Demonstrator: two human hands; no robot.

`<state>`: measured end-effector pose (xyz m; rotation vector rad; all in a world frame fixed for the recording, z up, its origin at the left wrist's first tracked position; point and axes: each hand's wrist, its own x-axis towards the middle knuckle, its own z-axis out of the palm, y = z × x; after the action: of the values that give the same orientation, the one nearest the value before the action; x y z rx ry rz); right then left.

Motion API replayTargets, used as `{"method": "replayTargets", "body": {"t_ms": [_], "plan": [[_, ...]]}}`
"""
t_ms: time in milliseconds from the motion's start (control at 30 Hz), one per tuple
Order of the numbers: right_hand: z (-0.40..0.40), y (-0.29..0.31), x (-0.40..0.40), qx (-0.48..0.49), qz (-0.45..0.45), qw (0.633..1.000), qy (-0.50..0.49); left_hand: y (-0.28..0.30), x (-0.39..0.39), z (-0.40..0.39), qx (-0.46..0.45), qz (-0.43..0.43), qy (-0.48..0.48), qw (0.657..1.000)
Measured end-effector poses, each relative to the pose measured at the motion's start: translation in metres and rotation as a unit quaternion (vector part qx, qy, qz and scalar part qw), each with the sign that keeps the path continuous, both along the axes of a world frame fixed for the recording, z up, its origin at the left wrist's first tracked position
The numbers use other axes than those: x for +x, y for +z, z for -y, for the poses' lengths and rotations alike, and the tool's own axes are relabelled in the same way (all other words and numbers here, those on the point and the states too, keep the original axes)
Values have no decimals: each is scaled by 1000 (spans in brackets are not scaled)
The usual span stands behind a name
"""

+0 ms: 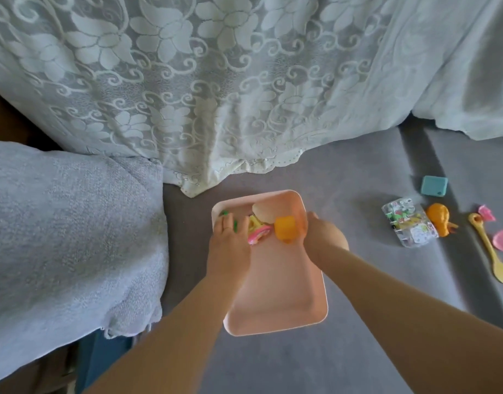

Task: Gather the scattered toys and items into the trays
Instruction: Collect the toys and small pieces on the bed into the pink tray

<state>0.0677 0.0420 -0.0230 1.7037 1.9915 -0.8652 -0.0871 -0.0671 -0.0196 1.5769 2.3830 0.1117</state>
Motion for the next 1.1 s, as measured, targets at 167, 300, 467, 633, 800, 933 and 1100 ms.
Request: {"method": "replayTargets", "body": {"t_ms": [167, 300, 467, 633, 800, 933, 1100], "plan": [[-14, 3, 45, 13, -14, 1000, -3, 4, 59, -20, -5, -12, -3, 1000], [-38, 4, 102, 31, 2, 999, -8, 4, 122, -53, 6, 9, -12, 1000], [-73, 5, 173, 19, -8, 1000, -18, 8, 212, -101, 46, 45, -26, 998], [-97, 11, 213, 13, -45, 999, 6, 11, 261, -140, 78, 21, -58, 995], [-130, 1, 251, 34, -43, 998, -15, 7, 296, -173, -22, 2, -109, 994], [-141, -11, 273, 36, -39, 997, -50, -2, 311, -186, -103, -35, -170, 979], [-141, -35, 275, 49, -27, 998, -23, -25, 319, -200, -200, -131, -205, 949]]}}
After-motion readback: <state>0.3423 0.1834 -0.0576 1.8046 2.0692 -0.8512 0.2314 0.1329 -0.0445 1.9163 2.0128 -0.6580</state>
